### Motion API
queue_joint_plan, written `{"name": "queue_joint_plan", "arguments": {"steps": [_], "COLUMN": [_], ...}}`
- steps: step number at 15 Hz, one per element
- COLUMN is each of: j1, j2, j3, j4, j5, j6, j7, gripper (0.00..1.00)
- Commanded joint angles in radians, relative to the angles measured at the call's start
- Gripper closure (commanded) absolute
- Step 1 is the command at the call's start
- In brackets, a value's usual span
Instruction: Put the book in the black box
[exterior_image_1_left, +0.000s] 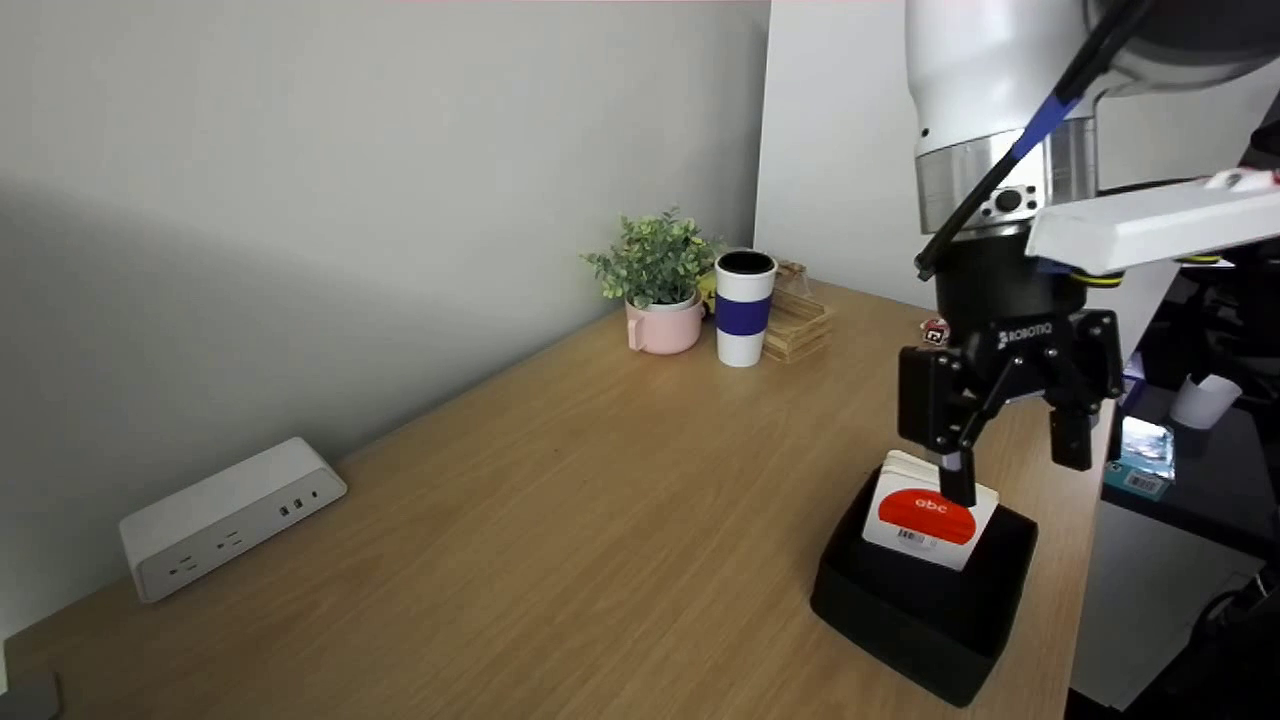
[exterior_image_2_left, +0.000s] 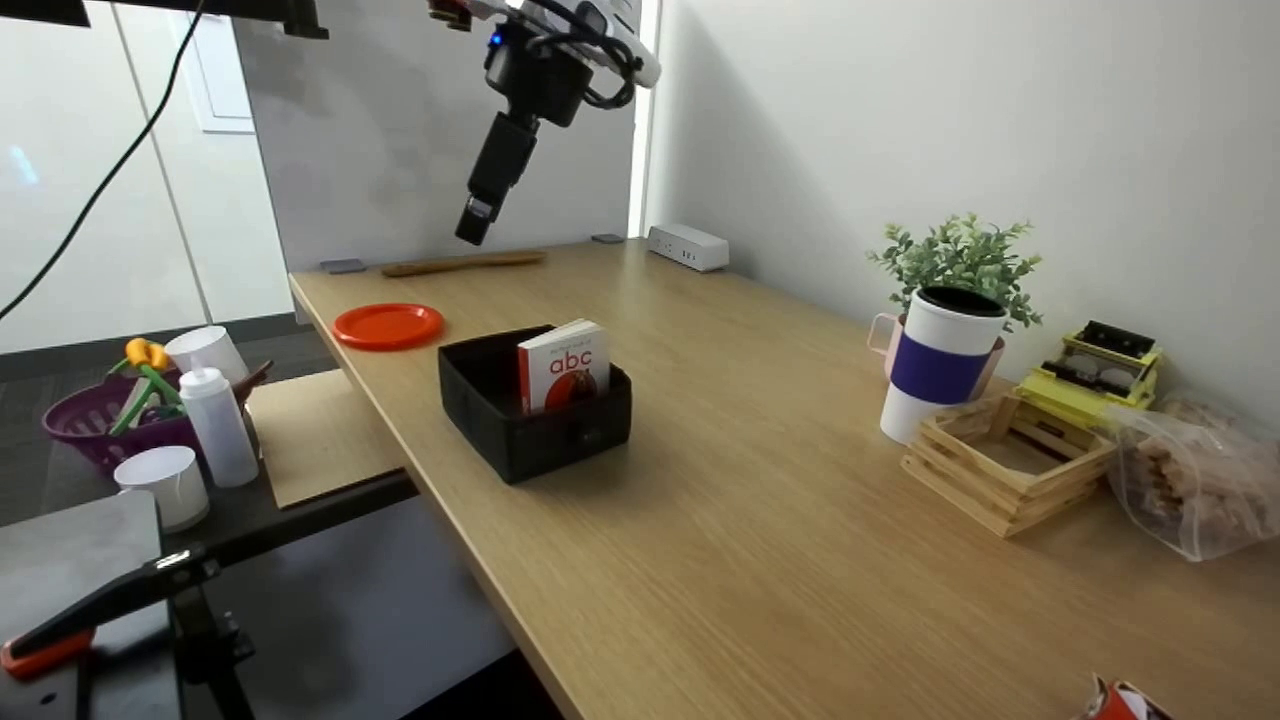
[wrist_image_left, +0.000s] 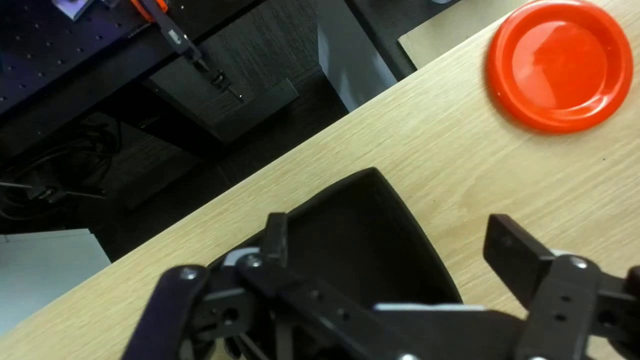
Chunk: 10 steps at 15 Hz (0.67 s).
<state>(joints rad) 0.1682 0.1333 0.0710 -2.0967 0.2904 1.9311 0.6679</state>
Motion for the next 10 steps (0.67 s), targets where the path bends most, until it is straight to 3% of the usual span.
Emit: {"name": "queue_joint_plan", "arguments": {"steps": [1, 5, 6, 10], "j1": [-0.004, -0.005, -0.012, -0.012], "j2": [-0.135, -0.242, -0.169, -0.18], "j3": [0.03, 0.052, 0.05, 0.053], "j4": [-0.125, -0.226, -0.141, -0.152], "j5": [0.118, 0.316, 0.247, 0.253], "j6": [0.086, 0.198, 0.131, 0.137], "j7": [0.058, 0.108, 0.085, 0.087], "gripper": [0.0, 0.0, 0.0, 0.0]}}
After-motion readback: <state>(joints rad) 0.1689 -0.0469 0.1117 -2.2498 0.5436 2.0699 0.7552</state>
